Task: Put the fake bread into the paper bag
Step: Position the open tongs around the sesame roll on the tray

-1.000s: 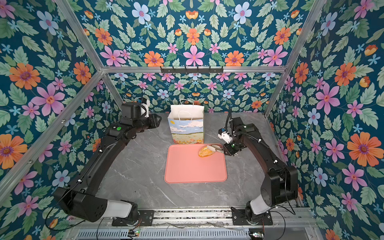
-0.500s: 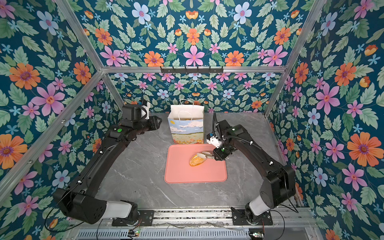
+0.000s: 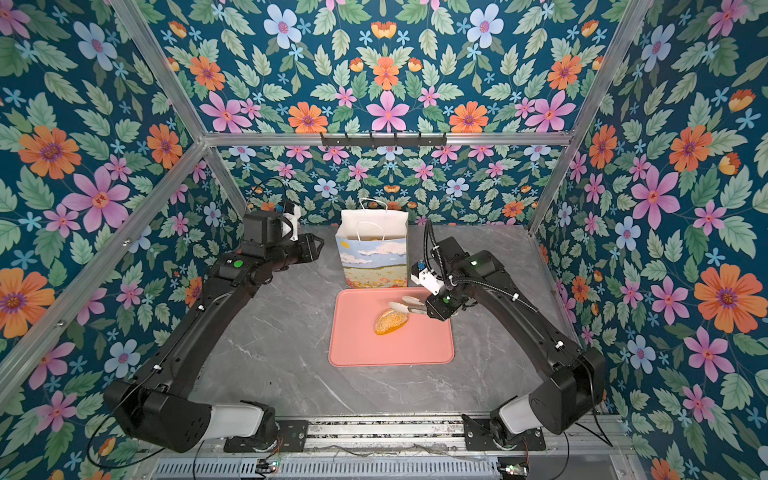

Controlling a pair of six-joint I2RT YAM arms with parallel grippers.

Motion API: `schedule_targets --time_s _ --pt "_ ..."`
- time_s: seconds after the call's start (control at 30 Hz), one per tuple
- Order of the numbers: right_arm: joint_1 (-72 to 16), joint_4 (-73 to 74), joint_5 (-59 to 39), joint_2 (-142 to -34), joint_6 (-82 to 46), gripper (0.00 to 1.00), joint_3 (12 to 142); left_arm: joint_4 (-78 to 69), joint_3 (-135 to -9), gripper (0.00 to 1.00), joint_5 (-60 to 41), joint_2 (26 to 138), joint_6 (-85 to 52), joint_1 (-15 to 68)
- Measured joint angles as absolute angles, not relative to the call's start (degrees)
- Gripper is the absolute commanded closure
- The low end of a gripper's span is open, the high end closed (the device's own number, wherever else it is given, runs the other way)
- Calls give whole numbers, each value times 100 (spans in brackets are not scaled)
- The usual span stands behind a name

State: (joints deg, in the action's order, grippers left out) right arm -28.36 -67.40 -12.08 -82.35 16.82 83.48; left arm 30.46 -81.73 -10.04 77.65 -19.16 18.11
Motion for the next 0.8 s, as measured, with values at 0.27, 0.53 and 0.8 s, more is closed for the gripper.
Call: schedule_targets --time_s 0.27,0.53,0.8 --pt "-3566 -6869 -1457 -7756 1695 67 7830 3015 -8154 53 -1004 7769 -1916 1811" --pt "-4003 -6646 -1623 -8160 1522 67 7631 2919 -8121 53 -1039 7813 -1920 1811" --pt "-4036 -6208 -1566 -8785 1470 66 7736 2919 -8077 53 -1022 7767 -1920 1811"
